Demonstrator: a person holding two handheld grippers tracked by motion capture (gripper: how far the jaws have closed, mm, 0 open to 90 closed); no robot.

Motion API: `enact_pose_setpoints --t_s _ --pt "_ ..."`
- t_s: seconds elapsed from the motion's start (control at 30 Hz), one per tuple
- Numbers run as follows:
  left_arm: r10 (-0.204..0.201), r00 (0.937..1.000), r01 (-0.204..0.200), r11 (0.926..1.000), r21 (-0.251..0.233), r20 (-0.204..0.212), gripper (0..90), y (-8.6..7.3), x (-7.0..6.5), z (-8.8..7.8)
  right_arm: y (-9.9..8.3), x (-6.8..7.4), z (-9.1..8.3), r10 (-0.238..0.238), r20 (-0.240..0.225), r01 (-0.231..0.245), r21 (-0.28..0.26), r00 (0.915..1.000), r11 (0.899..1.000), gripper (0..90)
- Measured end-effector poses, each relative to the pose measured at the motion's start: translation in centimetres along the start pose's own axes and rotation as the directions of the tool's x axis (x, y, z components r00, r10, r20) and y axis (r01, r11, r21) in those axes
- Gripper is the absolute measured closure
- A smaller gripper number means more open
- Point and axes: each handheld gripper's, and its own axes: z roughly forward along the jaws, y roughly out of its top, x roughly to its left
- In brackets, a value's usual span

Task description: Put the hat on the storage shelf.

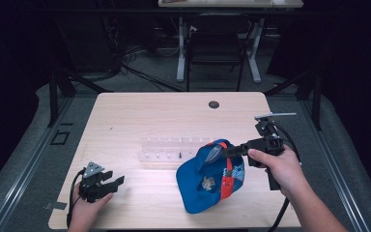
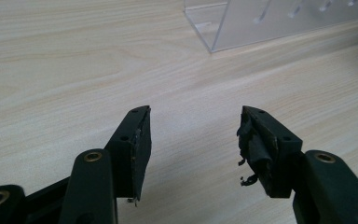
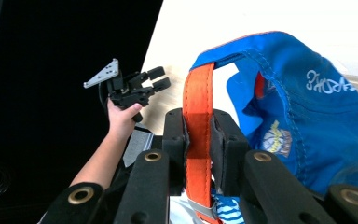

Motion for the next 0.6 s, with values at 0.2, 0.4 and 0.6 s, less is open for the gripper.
enact_pose_setpoints --t_s 0.2,0.4,0.6 --pt "0.000 1.0000 0.000 1.0000 0.001 0.001 44.3 0.0 0.0 0.0 0.6 1.2 -0.1 0.000 -0.027 0.000 0.005 0.9996 1.000 77.3" --pt "-0.001 1.0000 0.001 1.0000 -0.001 0.001 44.3 0.0 0.0 0.0 1.2 2.1 0.0 -0.004 -0.039 0.005 0.010 0.9992 1.000 77.3" --pt "-0.001 1.0000 0.001 1.0000 0.002 0.000 44.3 0.0 0.0 0.0 1.6 2.7 -0.3 -0.012 -0.036 0.012 0.000 0.9993 1.000 77.3"
